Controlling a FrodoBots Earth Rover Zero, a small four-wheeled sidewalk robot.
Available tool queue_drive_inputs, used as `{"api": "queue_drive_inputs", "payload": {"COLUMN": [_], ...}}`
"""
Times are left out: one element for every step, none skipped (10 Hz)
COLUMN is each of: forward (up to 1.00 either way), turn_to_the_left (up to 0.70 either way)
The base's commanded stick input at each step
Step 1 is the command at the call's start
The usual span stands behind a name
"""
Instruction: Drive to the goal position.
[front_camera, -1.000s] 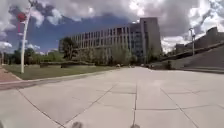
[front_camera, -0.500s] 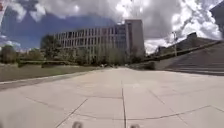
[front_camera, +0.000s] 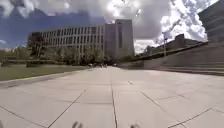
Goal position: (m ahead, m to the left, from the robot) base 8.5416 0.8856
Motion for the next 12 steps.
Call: {"api": "queue_drive_inputs", "payload": {"forward": [0.7, 0.7, 0.7, 0.7, 0.7, 0.7, 0.7, 0.7, 0.7, 0.7, 0.7, 0.7], "turn_to_the_left": [0.0, 0.0, 0.0, 0.0, 0.0, 0.0, 0.0, 0.0, 0.0, 0.0, 0.0, 0.0]}}
